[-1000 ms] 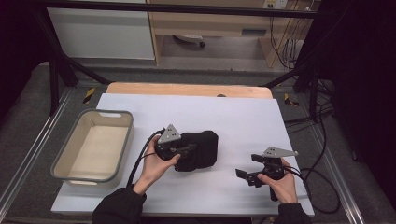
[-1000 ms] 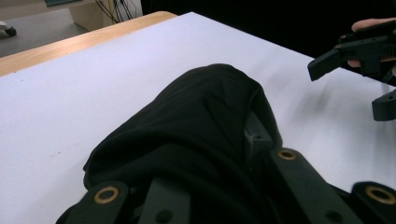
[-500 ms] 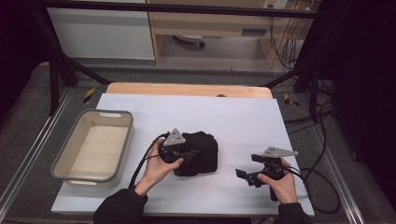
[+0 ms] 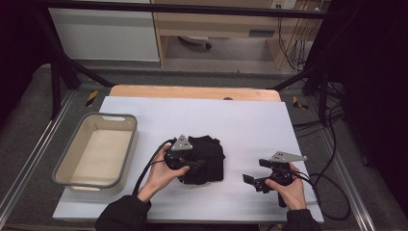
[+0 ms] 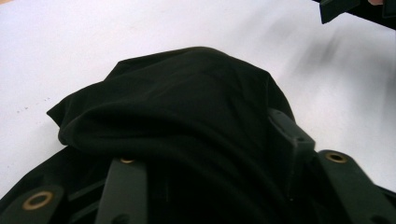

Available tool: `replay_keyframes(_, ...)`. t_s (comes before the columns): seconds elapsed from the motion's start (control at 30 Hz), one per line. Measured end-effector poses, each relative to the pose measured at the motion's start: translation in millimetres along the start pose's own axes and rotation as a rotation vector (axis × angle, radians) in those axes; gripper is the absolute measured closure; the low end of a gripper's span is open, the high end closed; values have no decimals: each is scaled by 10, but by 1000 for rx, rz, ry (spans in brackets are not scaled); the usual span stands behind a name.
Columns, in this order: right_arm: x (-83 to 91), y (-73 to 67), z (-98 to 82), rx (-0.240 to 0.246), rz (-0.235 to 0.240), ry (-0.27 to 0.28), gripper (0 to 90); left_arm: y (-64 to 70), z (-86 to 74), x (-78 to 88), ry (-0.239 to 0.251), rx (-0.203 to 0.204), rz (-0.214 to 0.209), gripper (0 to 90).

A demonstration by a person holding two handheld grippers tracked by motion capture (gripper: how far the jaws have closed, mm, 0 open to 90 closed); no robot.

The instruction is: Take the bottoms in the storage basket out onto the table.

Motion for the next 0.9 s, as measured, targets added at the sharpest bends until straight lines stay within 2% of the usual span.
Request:
replay_keyframes(0.2,0,1,1,0,0,0,10,-9,-5,45,-11,1,7,394)
replay_keyframes(0.3,-3,0,-1,0,0,0,10,-7,-1,69,-11,7,-7,380)
replay_keyframes(0.6,-1,0,1,0,0,1,10,-6,24,144,-24,-2,-7,291)
replay_keyframes(0.9,-1,-3,4,1,0,3,10,-21,29,217,-25,-2,23,191)
Point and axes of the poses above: each handheld gripper's, and its own axes: x roughly backward along the jaws, z roughly out of its top, y roughly to its right, the point moved 6 cm from there along -x, roughly forward along the jaws, and after that the axes turned 2 degrees about -z, right-handed, at the moved point
